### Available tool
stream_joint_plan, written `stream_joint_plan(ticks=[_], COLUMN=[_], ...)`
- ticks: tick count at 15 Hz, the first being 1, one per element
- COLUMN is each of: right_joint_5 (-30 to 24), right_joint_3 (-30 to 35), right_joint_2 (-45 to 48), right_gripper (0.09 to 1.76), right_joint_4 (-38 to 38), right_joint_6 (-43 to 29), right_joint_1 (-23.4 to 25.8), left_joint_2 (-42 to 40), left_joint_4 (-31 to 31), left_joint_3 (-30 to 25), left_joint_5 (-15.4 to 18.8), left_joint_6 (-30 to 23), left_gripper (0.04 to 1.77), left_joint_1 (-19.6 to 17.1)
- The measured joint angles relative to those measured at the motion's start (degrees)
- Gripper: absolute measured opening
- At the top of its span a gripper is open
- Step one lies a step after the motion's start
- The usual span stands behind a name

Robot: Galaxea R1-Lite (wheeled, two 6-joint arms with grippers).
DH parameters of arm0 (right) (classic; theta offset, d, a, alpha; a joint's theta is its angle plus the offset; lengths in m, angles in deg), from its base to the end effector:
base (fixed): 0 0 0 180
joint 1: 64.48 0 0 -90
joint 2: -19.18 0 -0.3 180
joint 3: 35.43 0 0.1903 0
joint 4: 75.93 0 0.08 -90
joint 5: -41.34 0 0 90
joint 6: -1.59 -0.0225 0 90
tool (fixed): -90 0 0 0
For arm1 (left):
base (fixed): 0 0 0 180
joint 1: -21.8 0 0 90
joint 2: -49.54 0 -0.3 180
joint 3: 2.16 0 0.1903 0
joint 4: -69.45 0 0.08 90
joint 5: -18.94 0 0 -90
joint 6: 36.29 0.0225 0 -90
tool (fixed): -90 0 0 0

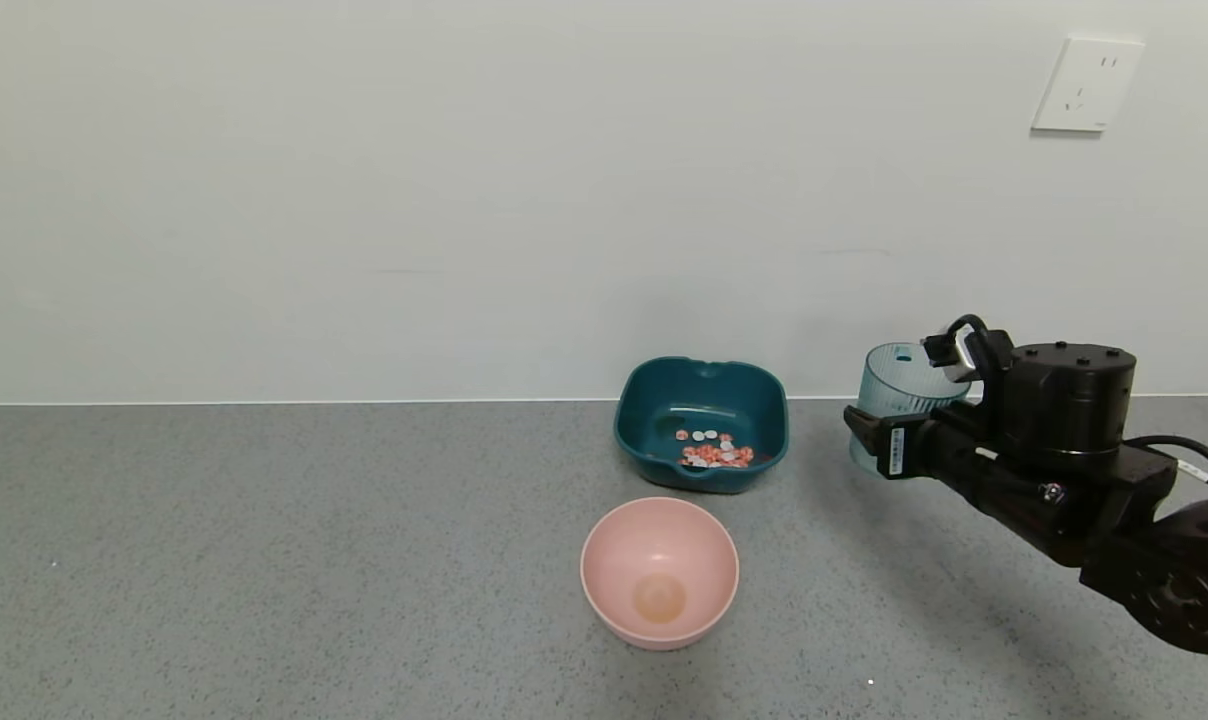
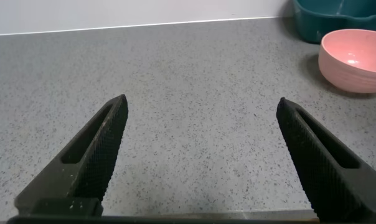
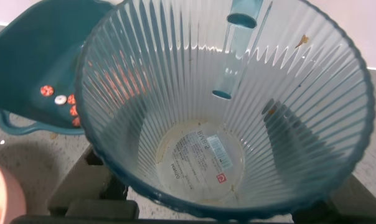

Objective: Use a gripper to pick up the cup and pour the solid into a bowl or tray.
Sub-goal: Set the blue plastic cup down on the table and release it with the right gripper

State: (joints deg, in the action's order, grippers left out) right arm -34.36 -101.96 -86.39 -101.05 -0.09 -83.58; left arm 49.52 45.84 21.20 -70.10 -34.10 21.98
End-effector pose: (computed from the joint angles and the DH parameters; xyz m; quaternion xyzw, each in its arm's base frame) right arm 0.3110 0.1018 0.1446 -0.0203 0.1167 0.0399 0.9922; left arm -0.0228 -0.0003 0.0750 0.0191 0.0018 -0.0100 0.9998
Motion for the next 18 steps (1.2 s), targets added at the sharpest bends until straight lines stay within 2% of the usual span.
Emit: stream_joint_plan(ticks=[3, 6, 12, 18], right_joint_5=[0.7, 3.6, 5.1, 5.2], right_joint_3=[1.1, -0.7, -7.4, -12.7], right_joint_2=[-4.0, -8.8, -18.2, -24.6], right_gripper=[1.36, 1.36, 1.36, 1.36], right_joint_4=[-5.8, -9.3, -10.5, -10.9], right_joint_6=[0.0, -1.0, -2.5, -2.7], right_joint_1=[1.0, 2.5, 7.5, 9.2], left_joint_2=[0.0, 0.0, 0.0, 0.0], left_joint_4=[0.0, 0.0, 0.0, 0.0], left_joint_3=[0.0, 0.0, 0.0, 0.0], left_joint_5=[0.0, 0.0, 0.0, 0.0], left_joint_6=[0.0, 0.0, 0.0, 0.0], left_gripper=[1.72, 1.72, 1.72, 1.72], left_joint_1=[0.0, 0.0, 0.0, 0.0])
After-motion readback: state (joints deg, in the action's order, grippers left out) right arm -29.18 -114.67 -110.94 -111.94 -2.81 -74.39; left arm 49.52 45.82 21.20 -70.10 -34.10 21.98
